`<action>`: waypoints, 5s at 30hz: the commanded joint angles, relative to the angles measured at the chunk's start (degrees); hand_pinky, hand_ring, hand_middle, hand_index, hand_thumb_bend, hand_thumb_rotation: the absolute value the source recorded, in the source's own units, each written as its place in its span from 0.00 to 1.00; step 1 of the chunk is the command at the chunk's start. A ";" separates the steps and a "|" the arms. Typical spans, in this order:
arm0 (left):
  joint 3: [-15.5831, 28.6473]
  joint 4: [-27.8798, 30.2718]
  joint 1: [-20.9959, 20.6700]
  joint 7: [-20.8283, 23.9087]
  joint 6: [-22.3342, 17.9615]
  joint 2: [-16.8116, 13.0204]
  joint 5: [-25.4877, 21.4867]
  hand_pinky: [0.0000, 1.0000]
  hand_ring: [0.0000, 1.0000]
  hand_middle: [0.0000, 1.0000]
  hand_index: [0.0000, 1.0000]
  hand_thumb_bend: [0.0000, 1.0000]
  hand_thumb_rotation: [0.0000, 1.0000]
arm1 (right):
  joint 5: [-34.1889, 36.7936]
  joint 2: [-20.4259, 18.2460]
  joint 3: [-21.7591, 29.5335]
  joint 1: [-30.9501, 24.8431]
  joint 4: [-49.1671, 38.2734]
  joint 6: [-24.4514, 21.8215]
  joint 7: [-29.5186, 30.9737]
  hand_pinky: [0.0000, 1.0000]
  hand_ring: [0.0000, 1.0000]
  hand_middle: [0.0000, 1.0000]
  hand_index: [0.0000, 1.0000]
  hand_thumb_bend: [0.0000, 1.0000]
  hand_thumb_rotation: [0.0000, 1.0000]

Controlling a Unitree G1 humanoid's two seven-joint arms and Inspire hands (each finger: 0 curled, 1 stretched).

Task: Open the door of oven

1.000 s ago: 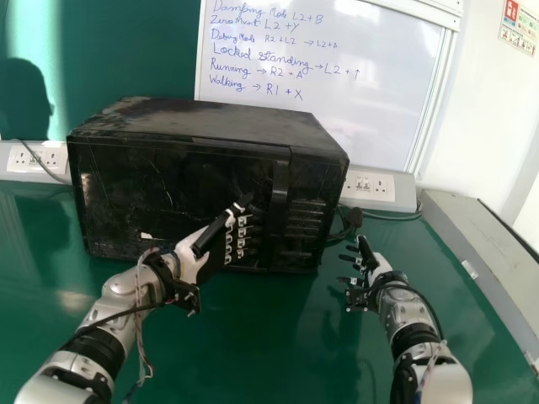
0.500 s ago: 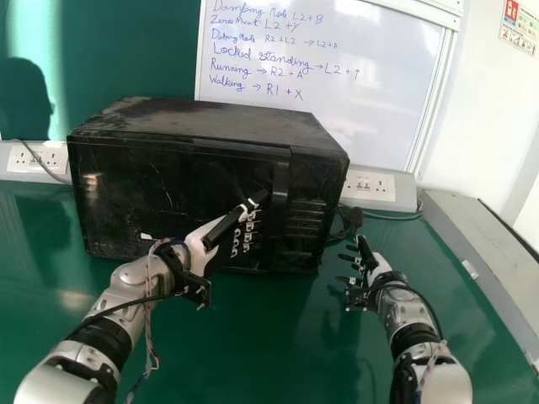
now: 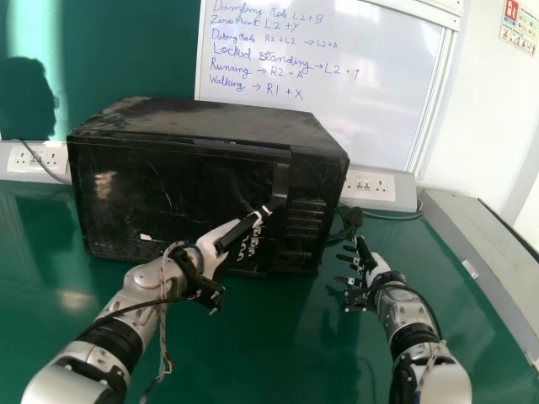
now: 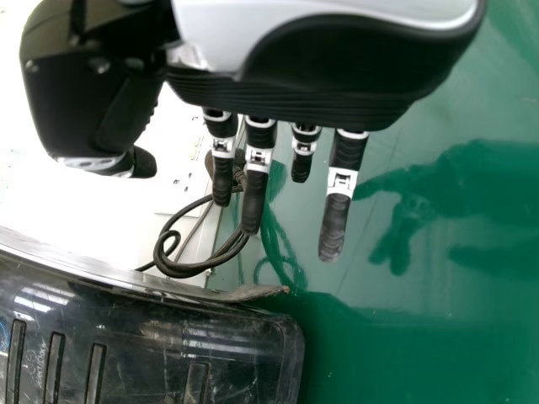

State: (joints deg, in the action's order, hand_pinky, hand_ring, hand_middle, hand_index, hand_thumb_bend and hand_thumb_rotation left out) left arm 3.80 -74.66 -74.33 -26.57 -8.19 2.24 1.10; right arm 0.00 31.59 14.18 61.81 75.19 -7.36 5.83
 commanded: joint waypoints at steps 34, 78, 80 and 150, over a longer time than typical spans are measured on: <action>0.93 -1.82 -3.41 4.50 5.69 4.08 1.21 0.50 0.70 0.87 0.97 0.92 0.55 | 1.31 -1.41 0.68 -0.06 -0.21 0.65 -0.59 0.47 0.57 0.73 0.84 0.56 0.38; 0.16 -1.47 -5.35 9.79 5.84 7.46 3.47 0.07 0.14 0.22 0.48 0.51 0.05 | 1.61 -1.85 0.58 0.44 -0.24 -0.70 -0.35 0.54 0.61 0.75 0.81 0.54 0.38; 0.25 -1.42 -5.15 9.86 5.49 7.59 3.36 0.08 0.13 0.21 0.47 0.51 0.05 | 1.34 -1.86 0.27 0.36 -0.32 -0.45 -0.27 0.52 0.60 0.73 0.81 0.54 0.38; 1.72 12.61 6.94 -5.35 -0.50 6.04 -5.83 0.04 0.08 0.47 0.48 0.52 0.00 | 1.27 -1.30 -0.40 0.86 0.13 0.04 -1.32 0.50 0.56 0.73 0.83 0.52 0.36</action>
State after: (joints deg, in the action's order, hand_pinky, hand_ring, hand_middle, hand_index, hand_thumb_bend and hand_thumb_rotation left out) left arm 6.03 -64.81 -67.64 -30.01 -7.92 6.78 -3.34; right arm 1.31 30.46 13.60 62.88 74.95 -6.55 4.84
